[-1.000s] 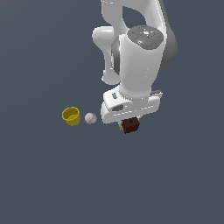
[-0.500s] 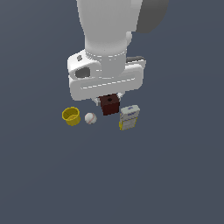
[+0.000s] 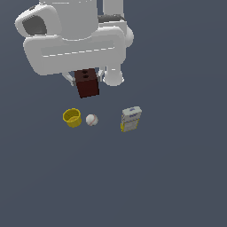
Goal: Pick up a designated object from a clutter of objects.
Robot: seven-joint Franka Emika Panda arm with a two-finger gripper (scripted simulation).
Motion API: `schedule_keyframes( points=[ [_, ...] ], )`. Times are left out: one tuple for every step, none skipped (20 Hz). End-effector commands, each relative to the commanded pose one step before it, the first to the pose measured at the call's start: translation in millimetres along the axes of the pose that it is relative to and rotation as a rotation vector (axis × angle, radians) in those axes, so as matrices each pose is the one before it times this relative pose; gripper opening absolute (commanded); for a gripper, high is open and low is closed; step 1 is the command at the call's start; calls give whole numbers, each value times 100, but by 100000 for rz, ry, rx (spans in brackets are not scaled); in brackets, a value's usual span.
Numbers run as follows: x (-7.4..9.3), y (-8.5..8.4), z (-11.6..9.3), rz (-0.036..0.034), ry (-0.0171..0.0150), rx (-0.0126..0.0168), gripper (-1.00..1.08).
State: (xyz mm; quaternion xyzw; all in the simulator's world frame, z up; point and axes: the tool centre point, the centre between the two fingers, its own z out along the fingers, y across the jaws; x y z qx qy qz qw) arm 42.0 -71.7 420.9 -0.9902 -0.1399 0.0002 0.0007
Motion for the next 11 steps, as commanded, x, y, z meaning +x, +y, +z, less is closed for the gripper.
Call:
schedule_keyframes(
  points=[
    [-275, 869, -1297, -108, 55, -43, -100],
    [-72, 258, -364, 25, -19, -62, -100],
    [-61, 235, -310, 0, 0, 0, -100],
    [-48, 200, -261, 0, 0, 0, -100],
    [-35, 165, -214, 0, 0, 0, -100],
    [-22, 131, -167, 0, 0, 0, -100],
    [-9, 98, -122, 0, 0, 0, -100],
    [3, 67, -79, 0, 0, 0, -100],
    [13, 37, -40, 0, 0, 0, -100],
    [16, 13, -9, 0, 0, 0, -100],
    [7, 1, 1, 0, 0, 0, -100]
  ],
)
